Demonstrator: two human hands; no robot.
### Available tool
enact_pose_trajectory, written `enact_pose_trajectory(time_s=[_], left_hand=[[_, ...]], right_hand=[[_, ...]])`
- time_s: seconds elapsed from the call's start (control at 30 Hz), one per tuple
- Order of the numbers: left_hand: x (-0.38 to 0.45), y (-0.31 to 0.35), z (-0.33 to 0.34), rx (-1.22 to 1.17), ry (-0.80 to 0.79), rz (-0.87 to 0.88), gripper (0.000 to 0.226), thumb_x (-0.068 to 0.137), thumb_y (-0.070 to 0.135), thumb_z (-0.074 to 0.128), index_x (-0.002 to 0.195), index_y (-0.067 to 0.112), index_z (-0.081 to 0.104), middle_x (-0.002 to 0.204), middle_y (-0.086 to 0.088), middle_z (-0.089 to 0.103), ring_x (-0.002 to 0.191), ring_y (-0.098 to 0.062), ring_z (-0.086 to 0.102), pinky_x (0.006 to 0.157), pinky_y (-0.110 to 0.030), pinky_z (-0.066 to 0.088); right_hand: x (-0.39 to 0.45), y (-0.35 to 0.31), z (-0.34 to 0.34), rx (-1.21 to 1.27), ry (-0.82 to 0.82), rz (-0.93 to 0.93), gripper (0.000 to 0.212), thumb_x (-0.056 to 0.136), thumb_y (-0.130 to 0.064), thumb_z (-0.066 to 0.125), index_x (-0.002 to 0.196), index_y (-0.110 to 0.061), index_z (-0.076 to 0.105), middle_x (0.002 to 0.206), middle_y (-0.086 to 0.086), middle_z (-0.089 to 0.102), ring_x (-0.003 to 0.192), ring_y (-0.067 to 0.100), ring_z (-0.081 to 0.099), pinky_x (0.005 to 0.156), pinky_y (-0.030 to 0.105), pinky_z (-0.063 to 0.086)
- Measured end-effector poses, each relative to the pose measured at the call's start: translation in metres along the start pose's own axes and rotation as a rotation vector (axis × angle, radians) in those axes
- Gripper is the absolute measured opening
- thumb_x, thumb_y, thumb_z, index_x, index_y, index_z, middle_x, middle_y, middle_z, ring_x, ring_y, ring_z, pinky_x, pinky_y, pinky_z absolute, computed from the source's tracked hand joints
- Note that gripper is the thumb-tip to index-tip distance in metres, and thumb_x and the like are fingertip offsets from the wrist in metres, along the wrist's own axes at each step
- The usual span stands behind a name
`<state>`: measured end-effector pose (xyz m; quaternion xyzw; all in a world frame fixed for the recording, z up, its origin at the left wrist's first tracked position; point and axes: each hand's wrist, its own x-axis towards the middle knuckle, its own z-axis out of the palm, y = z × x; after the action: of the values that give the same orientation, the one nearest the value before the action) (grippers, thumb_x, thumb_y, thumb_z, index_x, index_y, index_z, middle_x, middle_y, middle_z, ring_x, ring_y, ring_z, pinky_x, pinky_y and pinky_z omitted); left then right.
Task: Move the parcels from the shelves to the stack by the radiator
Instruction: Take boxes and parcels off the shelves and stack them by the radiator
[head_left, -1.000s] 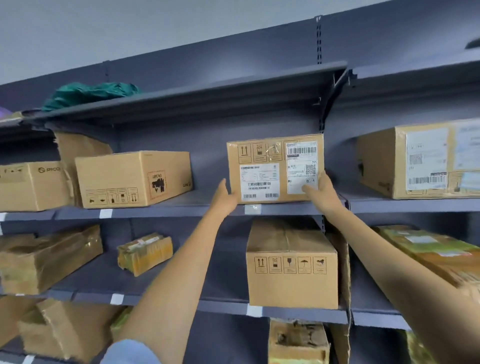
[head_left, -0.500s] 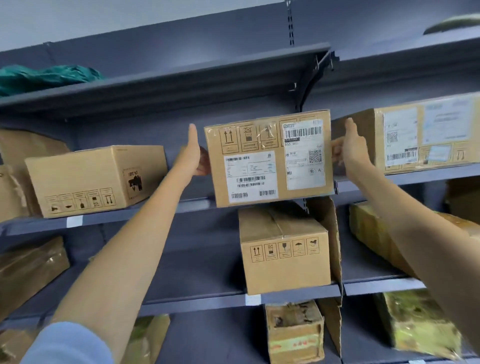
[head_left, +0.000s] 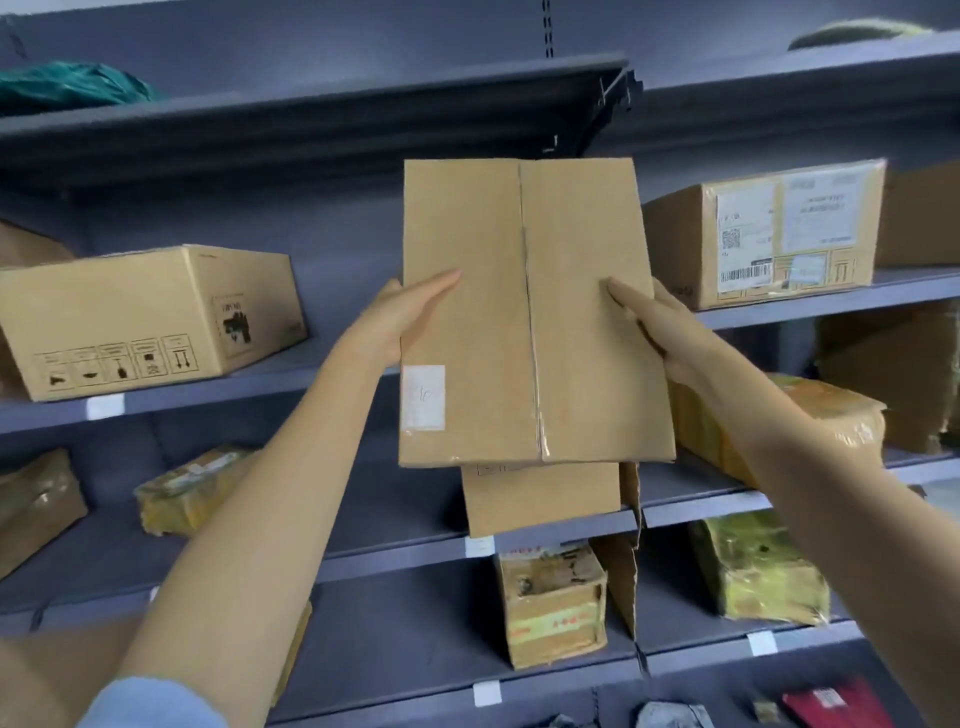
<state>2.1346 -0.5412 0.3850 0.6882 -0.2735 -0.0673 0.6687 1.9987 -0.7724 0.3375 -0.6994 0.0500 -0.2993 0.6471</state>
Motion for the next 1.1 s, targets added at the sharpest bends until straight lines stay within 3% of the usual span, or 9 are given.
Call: enact_pose_trajectory(time_s=[0.17, 0.37, 0.5, 0.6, 0.7, 0.87, 0.93, 1.03, 1.1], left_hand=[[-0.029, -0.027, 0.014, -0.028, -0.068, 0.030, 0.059, 0.076, 0.034, 0.076, 0.127, 0.016, 0.052, 0.114, -0.001, 0.068, 0.098, -0.014, 0.067, 0.077, -0.028, 0.055], [-0.071, -0.063, 0.062, -0.049, -0.165, -0.014, 0.063, 0.081, 0.032, 0.071, 0.136, 0.025, 0.041, 0.121, 0.003, 0.064, 0.103, -0.011, 0.064, 0.080, -0.028, 0.052], [-0.108, -0.086, 0.130, -0.081, -0.222, -0.038, 0.067, 0.082, 0.031, 0.069, 0.140, 0.028, 0.035, 0.122, 0.003, 0.061, 0.105, -0.013, 0.061, 0.082, -0.028, 0.053], [-0.142, -0.102, 0.208, -0.061, -0.300, -0.076, 0.067, 0.081, 0.027, 0.071, 0.138, 0.019, 0.037, 0.126, -0.001, 0.059, 0.109, -0.016, 0.059, 0.097, -0.035, 0.049], [-0.180, -0.110, 0.303, -0.084, -0.406, -0.104, 0.055, 0.085, 0.016, 0.067, 0.133, 0.010, 0.041, 0.123, -0.002, 0.058, 0.109, -0.017, 0.057, 0.098, -0.031, 0.046], [-0.249, -0.117, 0.487, -0.094, -0.733, -0.246, 0.061, 0.087, 0.025, 0.065, 0.138, 0.005, 0.038, 0.131, -0.002, 0.053, 0.114, -0.015, 0.053, 0.088, -0.024, 0.046], [-0.292, -0.115, 0.564, -0.117, -0.870, -0.273, 0.065, 0.084, 0.029, 0.068, 0.137, 0.004, 0.038, 0.130, 0.001, 0.054, 0.117, -0.014, 0.053, 0.095, -0.027, 0.045], [-0.369, -0.112, 0.668, -0.175, -1.079, -0.329, 0.041, 0.084, 0.026, 0.068, 0.118, 0.011, 0.050, 0.116, 0.004, 0.058, 0.107, -0.013, 0.056, 0.088, -0.025, 0.048], [-0.419, -0.112, 0.726, -0.188, -1.218, -0.396, 0.034, 0.084, 0.028, 0.068, 0.113, 0.015, 0.054, 0.110, 0.001, 0.060, 0.106, -0.017, 0.058, 0.093, -0.031, 0.048]], right_hand=[[-0.040, 0.041, -0.005, 0.059, 0.040, 0.002, 0.050, 0.092, -0.037, 0.052, 0.137, -0.024, 0.034, 0.121, -0.006, 0.055, 0.104, 0.008, 0.056, 0.074, 0.024, 0.047], [-0.090, 0.076, -0.047, 0.027, 0.203, 0.074, 0.035, 0.090, -0.040, 0.055, 0.123, -0.034, 0.044, 0.107, -0.015, 0.057, 0.096, 0.003, 0.055, 0.073, 0.022, 0.045], [-0.144, 0.092, -0.115, 0.014, 0.258, 0.140, 0.038, 0.089, -0.043, 0.055, 0.125, -0.037, 0.043, 0.119, -0.011, 0.056, 0.106, 0.009, 0.053, 0.086, 0.030, 0.043], [-0.202, 0.104, -0.181, 0.042, 0.394, 0.192, 0.046, 0.085, -0.046, 0.059, 0.128, -0.034, 0.046, 0.123, -0.010, 0.058, 0.110, 0.011, 0.055, 0.090, 0.031, 0.047], [-0.273, 0.106, -0.254, 0.013, 0.536, 0.264, 0.052, 0.083, -0.049, 0.060, 0.130, -0.031, 0.046, 0.127, -0.005, 0.058, 0.115, 0.017, 0.055, 0.099, 0.038, 0.045], [-0.416, 0.080, -0.384, -0.008, 0.837, 0.290, 0.037, 0.089, -0.035, 0.058, 0.123, -0.023, 0.050, 0.111, -0.001, 0.064, 0.091, 0.013, 0.064, 0.074, 0.029, 0.054], [-0.483, 0.063, -0.431, -0.049, 0.976, 0.313, 0.037, 0.088, -0.036, 0.060, 0.120, -0.021, 0.049, 0.100, -0.001, 0.065, 0.077, 0.008, 0.066, 0.062, 0.023, 0.054], [-0.584, 0.035, -0.488, -0.169, 1.159, 0.304, 0.063, 0.074, -0.050, 0.068, 0.124, -0.015, 0.050, 0.102, 0.005, 0.065, 0.080, 0.016, 0.065, 0.068, 0.027, 0.053], [-0.640, 0.018, -0.516, -0.189, 1.284, 0.320, 0.050, 0.079, -0.045, 0.067, 0.116, -0.014, 0.053, 0.094, 0.002, 0.069, 0.076, 0.013, 0.066, 0.068, 0.026, 0.053]])
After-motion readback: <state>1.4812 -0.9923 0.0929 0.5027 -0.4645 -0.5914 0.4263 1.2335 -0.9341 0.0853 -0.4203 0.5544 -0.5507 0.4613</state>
